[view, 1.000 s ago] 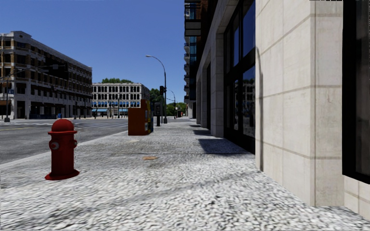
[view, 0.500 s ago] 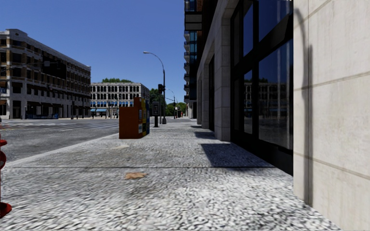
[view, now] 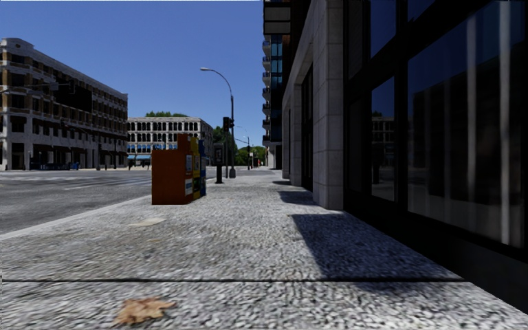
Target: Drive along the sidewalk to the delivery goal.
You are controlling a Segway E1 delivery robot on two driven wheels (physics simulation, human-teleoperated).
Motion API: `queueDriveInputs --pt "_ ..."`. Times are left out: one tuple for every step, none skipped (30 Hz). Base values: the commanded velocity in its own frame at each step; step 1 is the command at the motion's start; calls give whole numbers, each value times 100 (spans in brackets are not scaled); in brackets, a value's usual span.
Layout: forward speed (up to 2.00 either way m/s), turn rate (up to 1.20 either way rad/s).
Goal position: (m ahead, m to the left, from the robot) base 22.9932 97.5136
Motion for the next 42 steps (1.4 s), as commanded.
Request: queueDriveInputs --pt "200 0" --pt "200 0" --pt "200 0" --pt "200 0" --pt "200 0" --pt "200 0" --pt "200 0" --pt "200 0" --pt "200 0" --pt "200 0" --pt "200 0" --pt "200 0" --pt "200 0" --pt "200 0" --pt "200 0" --pt "200 0" --pt "200 0" --pt "200 0" --pt "200 0" --pt "200 0" --pt "200 0" --pt "200 0" --pt "200 0" --pt "200 0" --pt "200 0" --pt "200 0" --pt "200 0" --pt "200 0" --pt "200 0" --pt "200 0" --pt "200 0" --pt "200 0" --pt "200 0" --pt "200 0" --pt "200 0" --pt "200 0" --pt "200 0" --pt "200 0" --pt "200 0" --pt "200 0" --pt "200 0" --pt "200 0"
